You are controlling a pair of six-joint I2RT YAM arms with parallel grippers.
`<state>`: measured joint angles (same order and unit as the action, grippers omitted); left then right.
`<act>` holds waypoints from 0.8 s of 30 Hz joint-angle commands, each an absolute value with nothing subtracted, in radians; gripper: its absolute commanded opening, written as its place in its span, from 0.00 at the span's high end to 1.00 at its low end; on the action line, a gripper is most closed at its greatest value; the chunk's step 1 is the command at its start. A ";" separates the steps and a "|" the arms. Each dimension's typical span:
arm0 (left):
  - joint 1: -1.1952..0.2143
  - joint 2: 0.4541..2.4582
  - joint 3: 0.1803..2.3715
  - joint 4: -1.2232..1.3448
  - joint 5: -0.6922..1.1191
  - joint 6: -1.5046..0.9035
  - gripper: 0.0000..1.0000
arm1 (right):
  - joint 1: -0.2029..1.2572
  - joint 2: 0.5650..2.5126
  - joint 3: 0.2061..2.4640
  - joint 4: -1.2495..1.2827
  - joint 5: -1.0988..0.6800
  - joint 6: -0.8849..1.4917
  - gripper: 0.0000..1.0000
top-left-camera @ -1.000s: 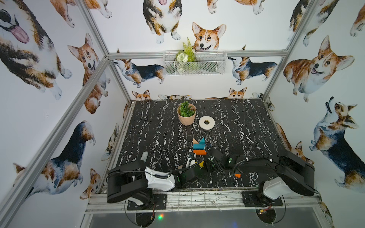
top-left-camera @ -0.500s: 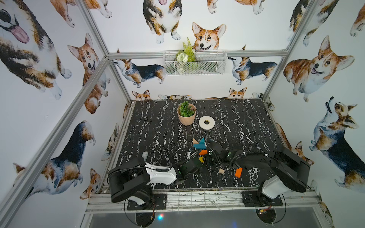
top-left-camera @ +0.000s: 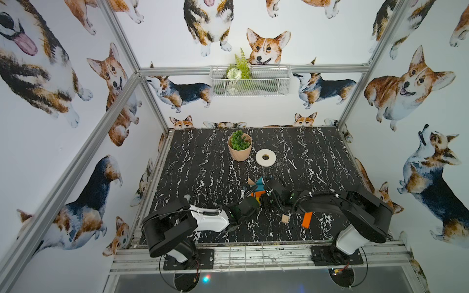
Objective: Assemble a carrot with building blocks
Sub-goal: Assemble the building block at the center of the board.
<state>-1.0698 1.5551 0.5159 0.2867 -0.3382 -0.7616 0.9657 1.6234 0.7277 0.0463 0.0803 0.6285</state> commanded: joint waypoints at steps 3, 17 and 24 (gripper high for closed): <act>-1.049 1.582 0.541 0.410 -0.085 -0.733 0.61 | 0.978 1.638 0.735 0.072 -0.184 0.600 0.60; -1.020 1.537 0.551 0.319 -0.131 -0.698 0.61 | 0.977 1.679 0.759 0.083 -0.202 0.603 0.60; -1.007 1.541 0.552 0.346 -0.114 -0.684 0.61 | 0.977 1.666 0.759 0.077 -0.200 0.607 0.59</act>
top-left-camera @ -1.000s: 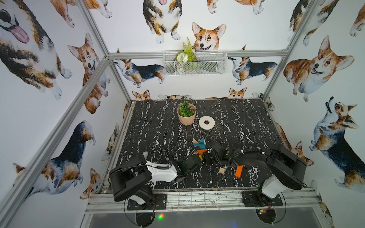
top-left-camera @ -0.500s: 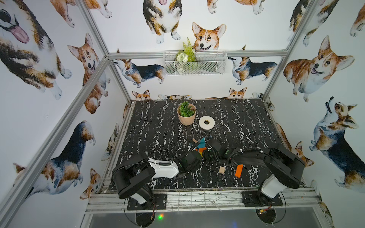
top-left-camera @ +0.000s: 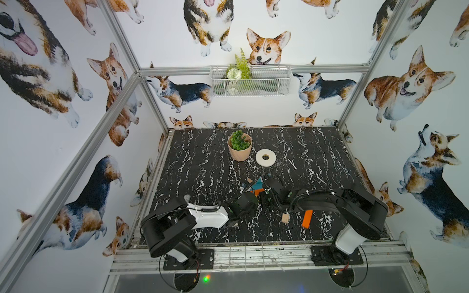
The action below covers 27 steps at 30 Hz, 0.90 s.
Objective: Assemble a carrot with building blocks
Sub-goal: Assemble the building block at the center of the board.
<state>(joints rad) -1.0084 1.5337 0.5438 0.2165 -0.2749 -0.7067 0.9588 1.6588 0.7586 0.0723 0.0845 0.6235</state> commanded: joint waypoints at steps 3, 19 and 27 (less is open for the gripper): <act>-0.995 1.549 0.554 0.358 -0.102 -0.677 0.61 | 0.977 1.661 0.756 0.072 -0.201 0.609 0.60; -0.968 1.586 0.562 0.400 -0.067 -0.672 0.60 | 0.977 1.644 0.751 0.060 -0.175 0.604 0.59; -0.967 1.532 0.535 0.376 -0.095 -0.672 0.59 | 0.977 1.675 0.771 0.065 -0.178 0.600 0.59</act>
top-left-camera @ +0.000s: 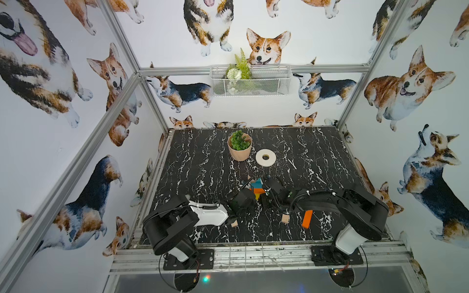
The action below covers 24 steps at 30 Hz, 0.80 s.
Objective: Assemble a carrot with building blocks
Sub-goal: Assemble the building block at the center of the board.
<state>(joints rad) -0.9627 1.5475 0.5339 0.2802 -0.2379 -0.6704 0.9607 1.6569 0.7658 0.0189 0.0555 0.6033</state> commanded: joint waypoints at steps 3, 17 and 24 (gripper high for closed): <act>-0.965 1.519 0.528 0.367 -0.103 -0.666 0.57 | 0.977 1.677 0.776 0.060 -0.178 0.600 0.59; -0.957 1.564 0.533 0.435 -0.064 -0.673 0.57 | 0.977 1.654 0.764 0.040 -0.148 0.595 0.59; -0.957 1.556 0.528 0.442 -0.060 -0.679 0.57 | 0.968 1.664 0.765 0.032 -0.137 0.586 0.59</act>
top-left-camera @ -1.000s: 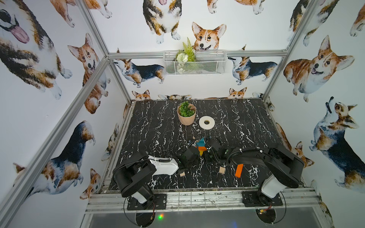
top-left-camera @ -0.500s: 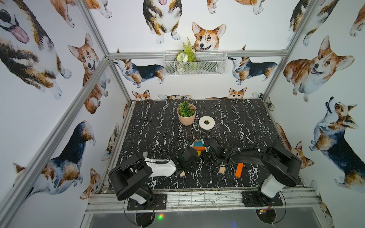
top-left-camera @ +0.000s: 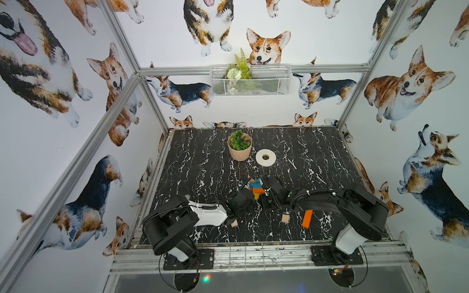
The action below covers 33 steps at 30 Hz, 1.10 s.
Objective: Assemble a carrot with building blocks
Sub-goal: Assemble the building block at the center of the board.
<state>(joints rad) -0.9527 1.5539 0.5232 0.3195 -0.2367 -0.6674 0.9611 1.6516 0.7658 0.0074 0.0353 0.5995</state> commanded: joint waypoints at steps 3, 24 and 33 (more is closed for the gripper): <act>-0.957 1.573 0.527 0.470 -0.047 -0.687 0.58 | 0.963 1.657 0.761 0.025 -0.127 0.581 0.59; -0.957 1.556 0.500 0.456 -0.084 -0.710 0.44 | 0.946 1.655 0.759 0.017 -0.123 0.572 0.58; -0.957 1.551 0.500 0.460 -0.086 -0.698 0.36 | 0.944 1.624 0.746 -0.015 -0.083 0.575 0.49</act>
